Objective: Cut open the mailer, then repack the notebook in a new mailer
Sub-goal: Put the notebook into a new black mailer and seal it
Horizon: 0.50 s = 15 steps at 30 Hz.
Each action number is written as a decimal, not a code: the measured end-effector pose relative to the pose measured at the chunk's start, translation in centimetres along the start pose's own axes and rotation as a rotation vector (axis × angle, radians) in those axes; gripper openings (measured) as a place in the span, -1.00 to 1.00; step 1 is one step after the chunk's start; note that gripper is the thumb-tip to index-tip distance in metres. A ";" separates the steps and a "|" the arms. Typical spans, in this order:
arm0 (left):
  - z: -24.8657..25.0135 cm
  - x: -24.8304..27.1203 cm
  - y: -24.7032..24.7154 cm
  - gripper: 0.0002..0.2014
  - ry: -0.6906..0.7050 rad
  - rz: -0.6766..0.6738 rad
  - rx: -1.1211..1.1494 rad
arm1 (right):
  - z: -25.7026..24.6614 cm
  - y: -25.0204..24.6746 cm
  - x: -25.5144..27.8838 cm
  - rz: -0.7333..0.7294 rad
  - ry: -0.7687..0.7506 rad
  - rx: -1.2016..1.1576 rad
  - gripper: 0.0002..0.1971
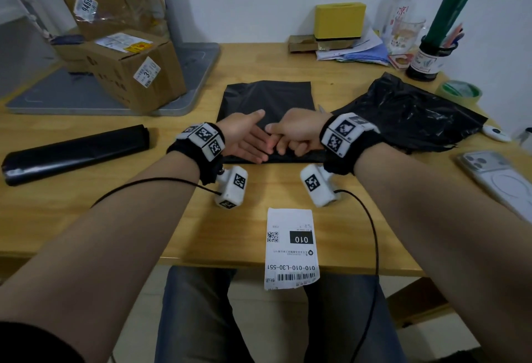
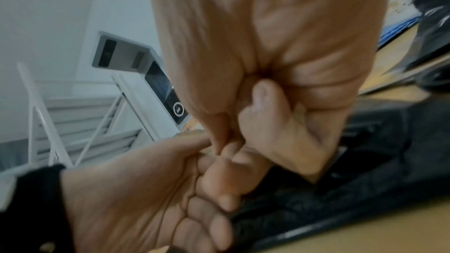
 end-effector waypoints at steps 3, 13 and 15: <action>-1.1 -1.1 0.2 -0.37 -0.066 0.038 0.051 | 0.4 1.6 -1.6 -0.037 0.059 0.077 -0.57; -1.7 -1.8 -0.4 -0.37 -0.146 0.063 0.085 | 2.3 1.9 -1.7 -0.148 0.136 -0.078 -0.58; -1.9 -1.7 -1.0 -0.35 -0.157 0.064 0.102 | 3.0 1.5 -1.5 -0.158 0.160 -0.080 -0.59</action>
Point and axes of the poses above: each hand's wrist, its own x-axis away from the middle knuckle, its own y-axis out of the palm, z = x × y, the point moved 4 cm from there along -x, towards the middle knuckle, and after that the axes turned 4 degrees about x, right-handed, at the moved point
